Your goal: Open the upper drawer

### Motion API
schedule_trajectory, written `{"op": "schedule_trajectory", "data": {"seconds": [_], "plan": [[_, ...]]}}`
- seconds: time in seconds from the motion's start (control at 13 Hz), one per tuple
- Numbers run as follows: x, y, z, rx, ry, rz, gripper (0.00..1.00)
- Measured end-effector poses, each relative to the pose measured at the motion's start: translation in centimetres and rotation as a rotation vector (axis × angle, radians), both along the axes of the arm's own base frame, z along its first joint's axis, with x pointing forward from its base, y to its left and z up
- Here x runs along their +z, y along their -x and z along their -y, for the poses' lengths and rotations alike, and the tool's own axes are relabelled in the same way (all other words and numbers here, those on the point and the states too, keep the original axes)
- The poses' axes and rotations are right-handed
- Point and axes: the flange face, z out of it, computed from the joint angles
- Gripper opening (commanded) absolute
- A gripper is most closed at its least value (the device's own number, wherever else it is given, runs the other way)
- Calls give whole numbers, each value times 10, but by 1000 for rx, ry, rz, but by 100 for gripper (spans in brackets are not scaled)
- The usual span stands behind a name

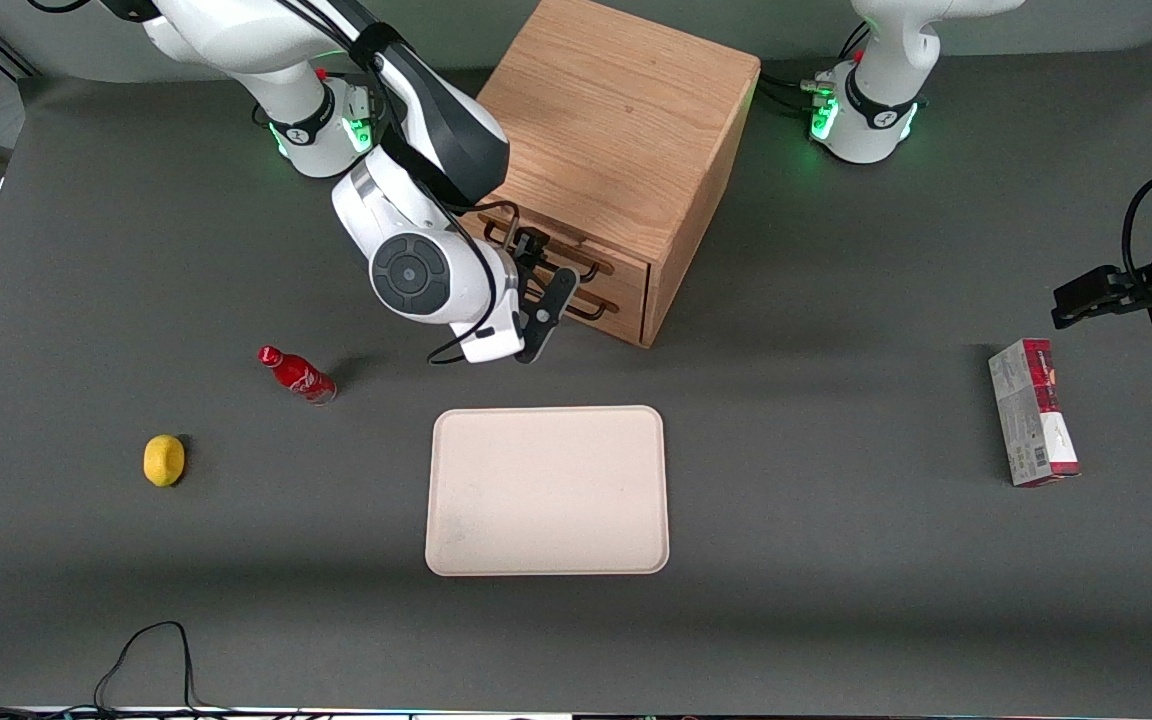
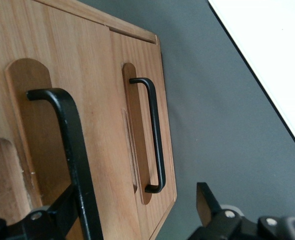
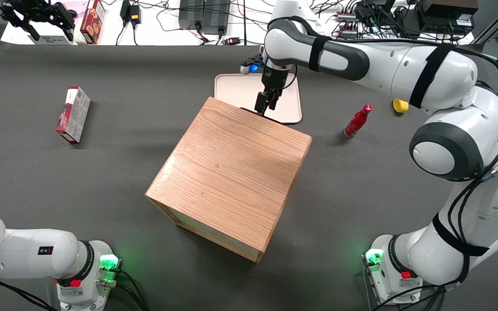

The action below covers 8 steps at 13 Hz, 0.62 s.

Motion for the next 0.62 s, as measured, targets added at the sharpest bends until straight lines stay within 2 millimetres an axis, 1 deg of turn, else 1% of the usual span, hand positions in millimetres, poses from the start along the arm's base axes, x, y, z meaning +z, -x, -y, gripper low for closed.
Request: {"op": "schedule_trajectory", "data": {"seconds": [0.23,0.62], "plan": [[0,-4,4,7,0,13,100],[4,-17,15,-12,1,48,100]]}}
